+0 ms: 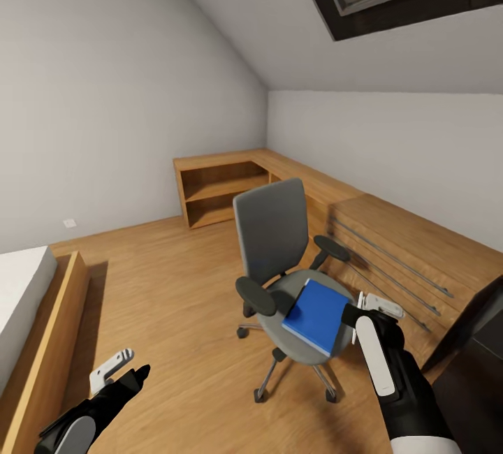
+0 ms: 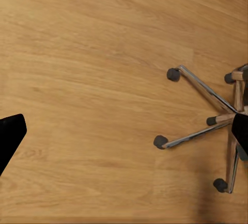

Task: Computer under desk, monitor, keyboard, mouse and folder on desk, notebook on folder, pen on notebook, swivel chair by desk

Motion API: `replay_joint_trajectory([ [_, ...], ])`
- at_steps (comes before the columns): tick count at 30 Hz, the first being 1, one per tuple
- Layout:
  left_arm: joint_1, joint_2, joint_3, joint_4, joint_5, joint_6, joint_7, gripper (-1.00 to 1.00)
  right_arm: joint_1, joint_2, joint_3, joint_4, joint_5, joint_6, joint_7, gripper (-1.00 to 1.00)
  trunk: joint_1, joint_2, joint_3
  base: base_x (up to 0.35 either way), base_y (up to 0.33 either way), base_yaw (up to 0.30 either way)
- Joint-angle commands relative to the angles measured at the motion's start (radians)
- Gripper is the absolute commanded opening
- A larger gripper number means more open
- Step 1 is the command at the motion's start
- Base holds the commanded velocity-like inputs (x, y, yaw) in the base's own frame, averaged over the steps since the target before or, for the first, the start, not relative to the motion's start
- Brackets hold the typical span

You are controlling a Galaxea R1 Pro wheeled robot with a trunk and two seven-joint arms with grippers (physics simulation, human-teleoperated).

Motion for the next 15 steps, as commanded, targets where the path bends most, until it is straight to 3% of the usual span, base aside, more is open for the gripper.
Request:
replay_joint_trajectory([
  [1,-0.001,0.0,0.0,-0.002,0.01,0.002,0.008,1.0,-0.001,0.001,-0.001,-0.002,-0.012,0.0,-0.008,-1.0,-0.004,0.007,0.002,-0.001,0.0,0.0],
  [3,-0.001,0.0,0.0,-0.001,0.01,0.002,0.008,1.0,-0.001,0.0,-0.001,-0.009,-0.011,0.0,-0.008,-1.0,-0.012,0.021,0.008,0.0,0.0,0.0],
  [5,-0.001,-0.001,-0.006,0.056,0.011,0.0,0.007,1.0,-0.001,-0.005,-0.001,-0.058,-0.007,0.008,-0.009,-1.0,-0.019,0.035,0.015,0.0,0.0,0.0],
  [15,-0.001,-0.001,-0.032,0.28,0.006,-0.014,0.005,1.0,0.0,-0.01,-0.003,-0.088,-0.004,0.037,-0.009,-1.0,-0.058,0.105,0.046,0.0,0.0,-0.027],
])
